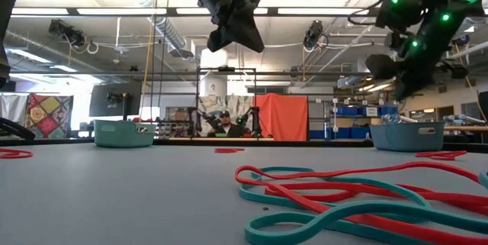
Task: Sort rubber bands into baskets
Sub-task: Put the blue rubber band into the blue bin
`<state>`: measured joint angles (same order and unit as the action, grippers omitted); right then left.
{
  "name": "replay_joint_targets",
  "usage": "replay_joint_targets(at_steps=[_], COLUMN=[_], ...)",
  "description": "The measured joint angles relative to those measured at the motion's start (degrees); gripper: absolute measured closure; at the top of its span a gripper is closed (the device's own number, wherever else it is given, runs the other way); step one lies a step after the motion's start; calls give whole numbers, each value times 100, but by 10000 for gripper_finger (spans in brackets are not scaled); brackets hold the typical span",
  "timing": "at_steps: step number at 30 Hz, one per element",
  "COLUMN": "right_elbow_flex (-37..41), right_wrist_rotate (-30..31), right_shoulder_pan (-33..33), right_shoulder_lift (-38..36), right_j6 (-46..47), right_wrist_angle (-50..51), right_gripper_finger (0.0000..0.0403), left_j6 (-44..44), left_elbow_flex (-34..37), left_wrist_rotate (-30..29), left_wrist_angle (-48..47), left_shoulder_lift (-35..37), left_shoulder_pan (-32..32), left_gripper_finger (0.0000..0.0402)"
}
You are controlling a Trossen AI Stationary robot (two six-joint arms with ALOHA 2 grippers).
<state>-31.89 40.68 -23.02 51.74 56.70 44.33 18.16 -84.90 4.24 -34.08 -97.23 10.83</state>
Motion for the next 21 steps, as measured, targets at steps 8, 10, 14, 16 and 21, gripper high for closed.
replay_joint_targets(at_steps=[8, 10, 14, 16, 21], right_elbow_flex=[113, 113, 113, 113, 111], right_wrist_rotate=[432, 434, 516, 554, 1027], right_shoulder_pan=[3, 25, 30, 23, 65], right_shoulder_lift=[-109, -219, -467, -580, -920], right_j6=[-101, -249, -211, -381, -543], right_wrist_angle=[-337, -526, -534, -526, -529], right_gripper_finger=[398, 398, 398, 398, 398], left_j6=[178, 187, 181, 177, 175], left_elbow_flex=[0, 0, 0, 0, 2], left_wrist_rotate=[137, 141, 278, 451, 467], left_wrist_angle=[-75, -86, -106, -193, -406], left_shoulder_lift=[-2, -4, -4, -4, -4], left_shoulder_pan=[0, 0, 0, 2, 0], left_gripper_finger=[396, 393, 391, 393, 397])
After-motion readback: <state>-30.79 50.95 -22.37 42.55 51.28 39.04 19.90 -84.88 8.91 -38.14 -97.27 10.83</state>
